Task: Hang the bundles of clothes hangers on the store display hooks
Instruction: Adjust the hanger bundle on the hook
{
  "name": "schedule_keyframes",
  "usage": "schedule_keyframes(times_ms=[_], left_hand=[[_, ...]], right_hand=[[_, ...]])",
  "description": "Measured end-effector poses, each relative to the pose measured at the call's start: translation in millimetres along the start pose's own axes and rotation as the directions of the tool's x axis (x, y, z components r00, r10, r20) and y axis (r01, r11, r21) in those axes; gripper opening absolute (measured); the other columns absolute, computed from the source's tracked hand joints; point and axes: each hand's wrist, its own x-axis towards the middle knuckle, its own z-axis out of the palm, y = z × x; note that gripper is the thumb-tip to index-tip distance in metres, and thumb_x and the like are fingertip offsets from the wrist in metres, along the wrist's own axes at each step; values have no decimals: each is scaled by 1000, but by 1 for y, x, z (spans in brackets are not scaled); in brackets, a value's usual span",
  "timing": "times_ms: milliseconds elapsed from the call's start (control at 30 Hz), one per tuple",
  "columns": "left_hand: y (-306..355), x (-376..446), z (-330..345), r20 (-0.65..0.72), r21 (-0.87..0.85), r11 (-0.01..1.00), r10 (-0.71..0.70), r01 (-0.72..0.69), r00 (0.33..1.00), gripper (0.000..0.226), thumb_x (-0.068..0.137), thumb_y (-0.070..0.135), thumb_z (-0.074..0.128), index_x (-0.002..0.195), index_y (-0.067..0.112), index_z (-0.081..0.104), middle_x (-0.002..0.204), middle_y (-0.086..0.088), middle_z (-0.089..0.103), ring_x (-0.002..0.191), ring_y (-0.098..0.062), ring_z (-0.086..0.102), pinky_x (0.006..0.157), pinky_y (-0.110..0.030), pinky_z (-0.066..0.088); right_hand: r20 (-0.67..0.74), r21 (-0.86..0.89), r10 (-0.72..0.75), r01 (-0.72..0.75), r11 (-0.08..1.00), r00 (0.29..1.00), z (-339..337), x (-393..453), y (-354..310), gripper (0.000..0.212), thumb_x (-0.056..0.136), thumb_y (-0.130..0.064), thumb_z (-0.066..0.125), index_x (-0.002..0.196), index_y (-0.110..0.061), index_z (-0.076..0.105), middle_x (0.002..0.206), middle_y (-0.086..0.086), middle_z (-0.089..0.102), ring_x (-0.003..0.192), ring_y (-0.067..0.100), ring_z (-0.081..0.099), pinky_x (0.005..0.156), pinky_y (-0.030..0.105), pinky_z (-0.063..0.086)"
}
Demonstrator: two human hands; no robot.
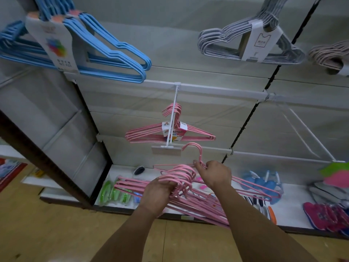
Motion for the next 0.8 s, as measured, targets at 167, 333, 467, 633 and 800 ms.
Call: schedule_keyframes(times_ms=[167,333,467,633,800], left_hand=[[-20,14,13,7,21,1000,20,-20,1000,28,87,5,55,104,20,72,98,-3,72,87,-17,68,82,-30,56],[-33,30,18,63,-40,999,0,2,998,27,87,6,57,108,17,70,105,-3,70,93,-15,66,88,-27,52],[-50,39,28,81,-121,992,-27,37,996,27,59,2,79,79,21,75,71,2,71,59,-11,66,57,-23,57],[-55,53,20,26,-56,998,34,-32,999,27,67,15,47,61,23,71,58,6,66,48,-6,61,47,-13,50],[-62,55,18,0,9,993,115,-115,993,33,69,21,39,60,21,71,59,7,67,50,-4,61,49,-12,50]], right_hand=[[34,95,-14,11,995,999,2,27,-24,64,92,-66,28,53,-16,41,52,0,42,60,24,51,67,28,41],[59,232,-55,40,972,997,6,47,-41,61,94,-61,34,52,-16,41,49,1,38,47,17,40,49,22,28],[79,359,-107,72,931,991,8,57,-44,60,93,-59,41,53,-14,50,46,1,37,43,15,36,48,22,26],[171,274,-165,115,955,971,9,65,-52,51,93,-47,50,84,0,71,72,18,64,58,27,51,56,24,37],[279,236,-190,125,964,941,14,83,-68,49,97,-51,37,60,-20,47,65,3,52,72,24,50,73,31,40]])
